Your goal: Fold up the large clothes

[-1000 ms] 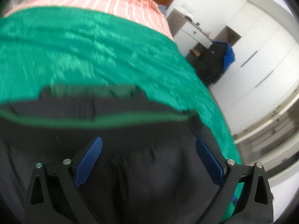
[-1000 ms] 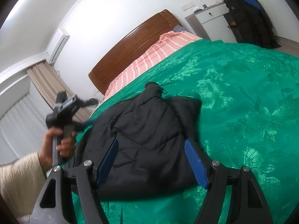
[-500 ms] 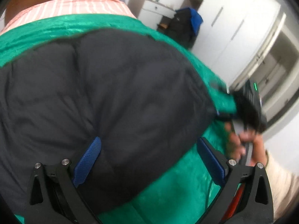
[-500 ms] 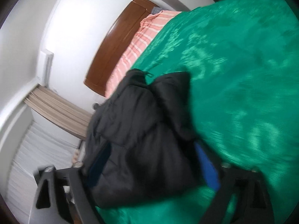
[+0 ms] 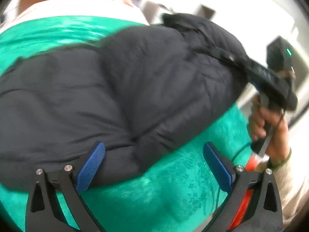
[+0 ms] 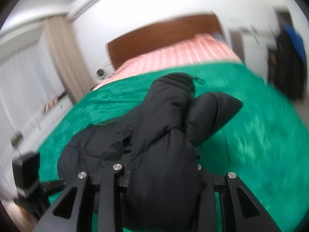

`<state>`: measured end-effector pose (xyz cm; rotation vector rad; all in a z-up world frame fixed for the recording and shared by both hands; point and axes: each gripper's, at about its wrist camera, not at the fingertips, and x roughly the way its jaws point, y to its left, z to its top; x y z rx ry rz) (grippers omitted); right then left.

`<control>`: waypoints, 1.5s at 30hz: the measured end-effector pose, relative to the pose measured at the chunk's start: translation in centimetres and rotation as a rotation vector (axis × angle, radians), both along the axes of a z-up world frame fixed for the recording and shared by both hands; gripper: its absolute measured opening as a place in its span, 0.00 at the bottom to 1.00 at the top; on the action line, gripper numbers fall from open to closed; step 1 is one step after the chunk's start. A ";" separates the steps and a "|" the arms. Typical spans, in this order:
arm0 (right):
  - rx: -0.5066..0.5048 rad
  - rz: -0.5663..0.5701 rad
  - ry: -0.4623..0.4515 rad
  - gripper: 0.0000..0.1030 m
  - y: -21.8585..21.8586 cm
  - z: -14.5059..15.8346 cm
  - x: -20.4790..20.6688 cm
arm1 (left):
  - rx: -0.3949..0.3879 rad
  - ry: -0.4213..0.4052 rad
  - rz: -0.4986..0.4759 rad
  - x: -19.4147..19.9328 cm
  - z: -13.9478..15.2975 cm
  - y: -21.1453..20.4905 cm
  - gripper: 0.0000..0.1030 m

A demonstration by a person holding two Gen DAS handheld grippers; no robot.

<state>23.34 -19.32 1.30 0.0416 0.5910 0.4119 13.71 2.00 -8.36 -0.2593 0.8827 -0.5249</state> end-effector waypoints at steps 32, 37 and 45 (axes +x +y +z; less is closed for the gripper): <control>-0.748 0.391 -0.357 0.41 35.4 -10.9 -9.0 | 0.070 0.013 0.166 8.5 7.1 17.2 0.93; -0.567 0.503 -0.303 0.75 32.7 -8.0 -12.2 | -0.036 0.126 0.237 9.1 4.8 19.9 0.28; -0.191 0.322 -0.117 0.79 24.8 -0.8 -6.4 | -0.021 0.183 0.345 8.5 0.0 24.6 0.27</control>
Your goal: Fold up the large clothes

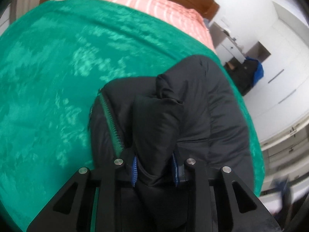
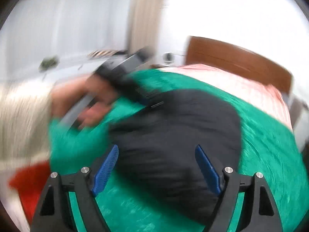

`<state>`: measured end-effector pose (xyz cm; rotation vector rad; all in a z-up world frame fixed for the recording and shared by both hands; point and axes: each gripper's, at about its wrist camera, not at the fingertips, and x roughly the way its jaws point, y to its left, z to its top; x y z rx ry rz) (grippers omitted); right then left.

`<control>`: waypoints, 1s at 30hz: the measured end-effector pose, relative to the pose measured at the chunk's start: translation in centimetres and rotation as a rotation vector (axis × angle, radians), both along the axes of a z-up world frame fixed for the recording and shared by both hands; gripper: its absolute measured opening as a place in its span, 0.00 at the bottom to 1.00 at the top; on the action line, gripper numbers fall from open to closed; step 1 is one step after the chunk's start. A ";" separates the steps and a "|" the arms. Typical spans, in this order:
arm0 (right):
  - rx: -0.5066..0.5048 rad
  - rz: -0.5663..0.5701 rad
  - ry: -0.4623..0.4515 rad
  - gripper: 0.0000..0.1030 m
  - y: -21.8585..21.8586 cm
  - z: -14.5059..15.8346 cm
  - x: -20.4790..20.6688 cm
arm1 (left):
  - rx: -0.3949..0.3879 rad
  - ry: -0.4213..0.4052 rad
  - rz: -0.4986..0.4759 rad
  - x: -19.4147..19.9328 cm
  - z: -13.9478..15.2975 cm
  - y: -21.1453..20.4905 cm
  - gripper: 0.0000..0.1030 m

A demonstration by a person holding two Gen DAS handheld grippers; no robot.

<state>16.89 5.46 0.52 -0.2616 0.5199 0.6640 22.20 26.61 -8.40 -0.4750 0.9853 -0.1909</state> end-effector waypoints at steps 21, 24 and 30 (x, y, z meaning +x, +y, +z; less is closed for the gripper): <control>-0.090 -0.187 0.177 0.95 3.0 -10.5 13.1 | -0.065 0.041 0.052 2.1 -7.3 1.9 0.35; -0.086 -0.191 0.166 0.95 2.8 -11.2 13.1 | -0.038 0.046 0.064 2.3 -7.4 1.4 0.36; -0.137 -0.168 0.183 0.89 3.5 -6.9 11.2 | 0.019 0.077 0.066 2.3 -5.3 1.1 0.39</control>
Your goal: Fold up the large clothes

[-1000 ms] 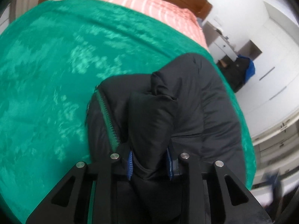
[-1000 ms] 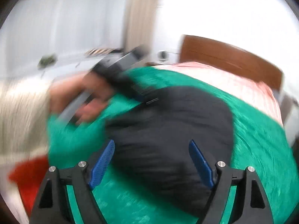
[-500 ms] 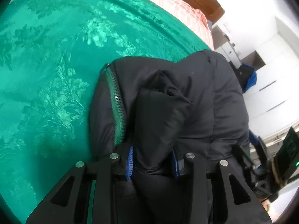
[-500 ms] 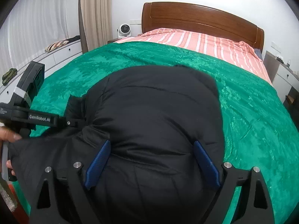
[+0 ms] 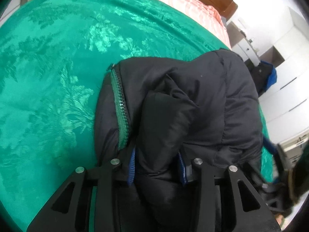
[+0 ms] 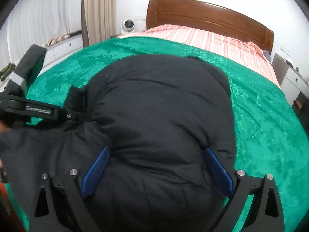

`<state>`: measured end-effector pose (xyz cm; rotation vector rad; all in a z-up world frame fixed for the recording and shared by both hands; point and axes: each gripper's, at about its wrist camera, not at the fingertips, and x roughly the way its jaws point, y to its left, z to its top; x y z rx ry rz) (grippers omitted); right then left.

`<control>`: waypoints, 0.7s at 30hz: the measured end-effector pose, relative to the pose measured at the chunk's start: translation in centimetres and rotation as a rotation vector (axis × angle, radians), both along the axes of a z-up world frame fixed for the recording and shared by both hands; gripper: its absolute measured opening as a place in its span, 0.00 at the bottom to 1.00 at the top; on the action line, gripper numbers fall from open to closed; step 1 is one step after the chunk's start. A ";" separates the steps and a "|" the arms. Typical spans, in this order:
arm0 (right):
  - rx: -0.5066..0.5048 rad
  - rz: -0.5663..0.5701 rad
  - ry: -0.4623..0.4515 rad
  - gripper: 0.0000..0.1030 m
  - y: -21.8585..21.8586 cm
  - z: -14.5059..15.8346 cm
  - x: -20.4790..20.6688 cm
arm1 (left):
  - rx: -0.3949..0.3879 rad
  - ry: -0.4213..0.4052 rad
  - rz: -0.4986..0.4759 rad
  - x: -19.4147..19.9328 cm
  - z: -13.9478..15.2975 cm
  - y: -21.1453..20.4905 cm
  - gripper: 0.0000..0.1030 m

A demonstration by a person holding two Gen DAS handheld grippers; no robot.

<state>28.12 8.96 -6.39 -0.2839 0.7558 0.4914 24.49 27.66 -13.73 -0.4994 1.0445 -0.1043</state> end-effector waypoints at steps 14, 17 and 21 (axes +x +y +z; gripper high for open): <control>-0.150 0.223 -0.102 0.91 7.7 -4.3 -8.1 | -0.312 -0.034 0.016 -8.0 0.3 6.0 0.93; -0.163 0.220 -0.118 0.91 7.9 -4.7 -8.4 | -0.409 0.003 -0.018 -7.2 -2.5 4.3 0.93; -0.173 0.232 -0.137 0.91 7.8 -4.9 -8.9 | -0.393 0.029 -0.040 -4.6 -4.3 2.2 1.00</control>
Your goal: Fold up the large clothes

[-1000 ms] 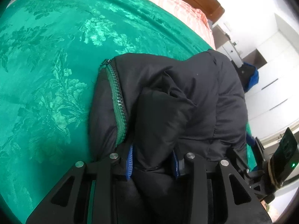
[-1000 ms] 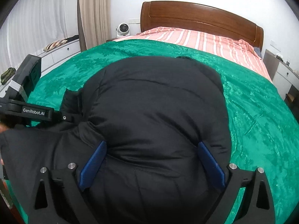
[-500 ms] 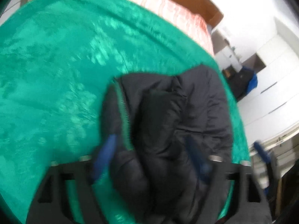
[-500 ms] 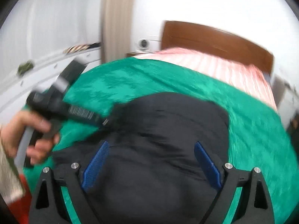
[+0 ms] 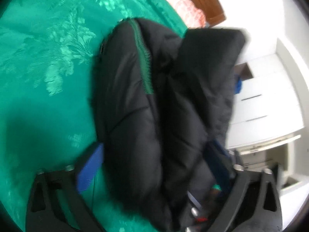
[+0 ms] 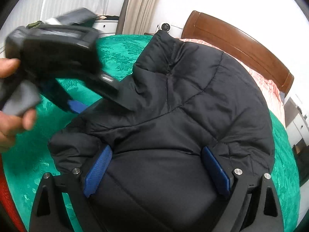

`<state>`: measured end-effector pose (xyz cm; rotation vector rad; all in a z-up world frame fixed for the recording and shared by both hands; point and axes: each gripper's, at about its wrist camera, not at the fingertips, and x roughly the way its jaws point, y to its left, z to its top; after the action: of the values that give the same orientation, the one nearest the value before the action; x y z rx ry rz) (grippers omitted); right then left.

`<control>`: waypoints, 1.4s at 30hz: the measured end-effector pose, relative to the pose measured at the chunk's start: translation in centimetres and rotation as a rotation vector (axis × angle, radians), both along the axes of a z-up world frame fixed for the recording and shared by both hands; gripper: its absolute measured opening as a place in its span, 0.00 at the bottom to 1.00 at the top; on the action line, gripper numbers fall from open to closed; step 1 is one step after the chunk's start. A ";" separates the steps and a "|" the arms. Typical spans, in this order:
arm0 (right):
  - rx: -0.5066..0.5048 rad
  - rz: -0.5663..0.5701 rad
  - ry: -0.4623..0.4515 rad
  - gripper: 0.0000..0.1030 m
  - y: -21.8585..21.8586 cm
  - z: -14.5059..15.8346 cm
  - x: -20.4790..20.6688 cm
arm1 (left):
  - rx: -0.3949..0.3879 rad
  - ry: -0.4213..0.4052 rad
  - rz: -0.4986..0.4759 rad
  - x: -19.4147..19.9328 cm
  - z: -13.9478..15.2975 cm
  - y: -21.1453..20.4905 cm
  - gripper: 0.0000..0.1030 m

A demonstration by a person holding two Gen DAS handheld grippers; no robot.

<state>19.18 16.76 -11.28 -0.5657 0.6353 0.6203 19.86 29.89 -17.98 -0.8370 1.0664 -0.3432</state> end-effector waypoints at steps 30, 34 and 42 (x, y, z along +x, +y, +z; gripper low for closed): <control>0.349 -0.059 0.360 0.63 -10.3 0.7 5.6 | 0.372 -0.026 0.011 3.0 5.1 -7.8 0.47; 0.397 0.009 0.238 0.57 -10.1 4.1 1.9 | 0.400 -0.135 0.027 0.4 8.7 -9.0 0.43; 0.488 0.084 0.034 0.56 -8.9 11.6 1.5 | 0.427 -0.320 0.085 0.8 17.4 -9.1 0.42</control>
<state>20.71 7.89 0.29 -0.1258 0.4696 0.8330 20.71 20.75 -0.58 -0.4246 0.7632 -0.1603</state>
